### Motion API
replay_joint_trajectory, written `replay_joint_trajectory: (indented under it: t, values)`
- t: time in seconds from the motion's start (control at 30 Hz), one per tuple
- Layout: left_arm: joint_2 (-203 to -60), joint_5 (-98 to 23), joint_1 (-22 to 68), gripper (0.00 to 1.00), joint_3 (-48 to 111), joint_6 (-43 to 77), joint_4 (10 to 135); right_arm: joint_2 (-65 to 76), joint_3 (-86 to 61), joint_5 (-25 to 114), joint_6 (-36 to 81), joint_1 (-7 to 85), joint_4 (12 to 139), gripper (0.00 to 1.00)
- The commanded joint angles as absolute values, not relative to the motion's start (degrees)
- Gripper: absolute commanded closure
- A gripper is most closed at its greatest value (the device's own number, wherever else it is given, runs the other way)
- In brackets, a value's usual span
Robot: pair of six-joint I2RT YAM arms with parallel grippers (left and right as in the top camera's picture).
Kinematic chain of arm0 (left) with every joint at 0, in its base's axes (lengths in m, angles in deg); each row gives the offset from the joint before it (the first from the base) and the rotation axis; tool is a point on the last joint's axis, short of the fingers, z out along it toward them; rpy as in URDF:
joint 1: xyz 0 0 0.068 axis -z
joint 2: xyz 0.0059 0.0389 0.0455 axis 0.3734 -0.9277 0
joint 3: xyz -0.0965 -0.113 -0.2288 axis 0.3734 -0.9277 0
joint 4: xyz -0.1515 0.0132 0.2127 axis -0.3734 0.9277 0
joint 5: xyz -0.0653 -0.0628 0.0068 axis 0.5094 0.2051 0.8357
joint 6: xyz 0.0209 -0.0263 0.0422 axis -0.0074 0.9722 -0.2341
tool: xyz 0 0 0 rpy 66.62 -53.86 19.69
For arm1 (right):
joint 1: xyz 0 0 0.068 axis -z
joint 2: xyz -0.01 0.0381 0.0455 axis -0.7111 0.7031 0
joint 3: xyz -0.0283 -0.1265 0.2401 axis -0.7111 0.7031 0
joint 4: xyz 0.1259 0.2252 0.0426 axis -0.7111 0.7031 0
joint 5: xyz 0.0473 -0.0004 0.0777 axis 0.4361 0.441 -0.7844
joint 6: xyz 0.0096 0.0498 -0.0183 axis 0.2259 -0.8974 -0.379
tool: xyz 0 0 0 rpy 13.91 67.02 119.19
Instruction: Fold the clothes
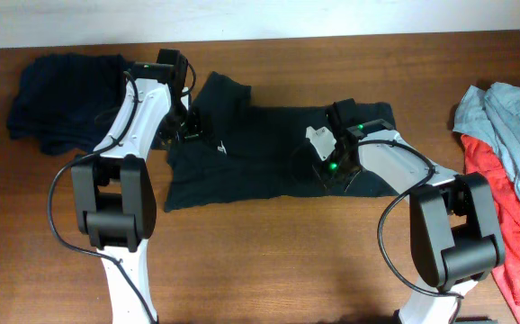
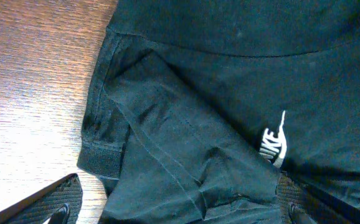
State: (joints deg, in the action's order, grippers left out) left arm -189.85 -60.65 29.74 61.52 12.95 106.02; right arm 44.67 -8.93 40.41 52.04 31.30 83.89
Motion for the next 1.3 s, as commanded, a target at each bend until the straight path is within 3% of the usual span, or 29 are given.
replay_joint_trajectory:
  t: [0.0,0.63,1.03,1.27]
  values:
    - [-189.70,-60.24,29.74,0.01,61.98,12.67,106.06,45.34,-9.56,42.11,52.65,31.48,83.39,0.96]
    - [-189.70,-60.24,29.74,0.01,61.98,12.67,106.06,47.55,-11.18,45.55,52.63,31.52,79.83,0.96]
    - [-189.70,-60.24,29.74,0.01,61.98,12.67,106.06,47.55,-15.03,45.04,52.43,31.48,91.59,0.96]
    - [-189.70,-60.24,29.74,0.01,61.98,12.67,106.06,47.57,-14.90,44.30,52.45,31.48,90.58,0.96]
